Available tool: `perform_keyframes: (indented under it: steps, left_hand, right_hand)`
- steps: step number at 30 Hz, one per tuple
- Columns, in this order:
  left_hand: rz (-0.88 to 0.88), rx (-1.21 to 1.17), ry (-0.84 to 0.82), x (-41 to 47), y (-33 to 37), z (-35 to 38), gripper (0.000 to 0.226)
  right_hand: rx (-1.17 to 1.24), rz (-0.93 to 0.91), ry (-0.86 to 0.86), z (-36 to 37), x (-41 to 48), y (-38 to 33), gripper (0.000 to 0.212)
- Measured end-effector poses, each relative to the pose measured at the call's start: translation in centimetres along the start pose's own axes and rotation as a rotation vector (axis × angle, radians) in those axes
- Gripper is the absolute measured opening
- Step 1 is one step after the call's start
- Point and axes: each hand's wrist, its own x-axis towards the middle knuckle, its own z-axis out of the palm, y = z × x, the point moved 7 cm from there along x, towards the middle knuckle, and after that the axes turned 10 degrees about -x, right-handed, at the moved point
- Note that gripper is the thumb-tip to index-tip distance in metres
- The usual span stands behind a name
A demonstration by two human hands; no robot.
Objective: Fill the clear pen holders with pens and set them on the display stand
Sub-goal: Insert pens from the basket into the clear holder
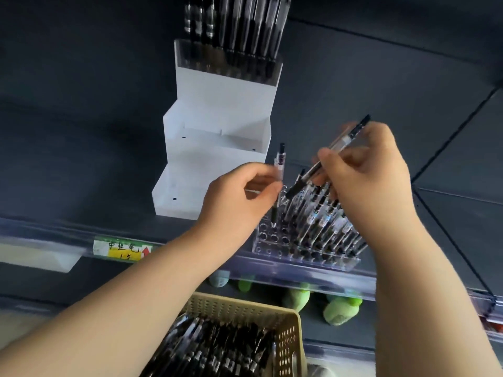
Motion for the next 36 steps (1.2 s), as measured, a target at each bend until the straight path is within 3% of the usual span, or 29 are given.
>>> perform_keyframes:
  steps: [3,8,12,36]
  left_hand:
    - [-0.058,-0.025,0.022,0.2,-1.5,0.2,0.018]
    - [-0.076,-0.03,0.003,0.1,-2.2,0.2,0.018]
    - [-0.089,-0.042,0.009,0.2,-2.3,0.0,0.021]
    - [-0.144,-0.051,0.016,-0.8,-2.3,-0.1,0.017]
  right_hand:
    - [-0.021,0.01,-0.029,0.7,0.0,0.5,0.006]
    - [-0.11,-0.023,-0.074,1.3,0.3,0.7,0.023]
    - [-0.136,-0.055,-0.097,1.3,0.6,1.2,0.013]
    - [-0.357,-0.104,-0.144,2.1,0.0,1.7,0.016]
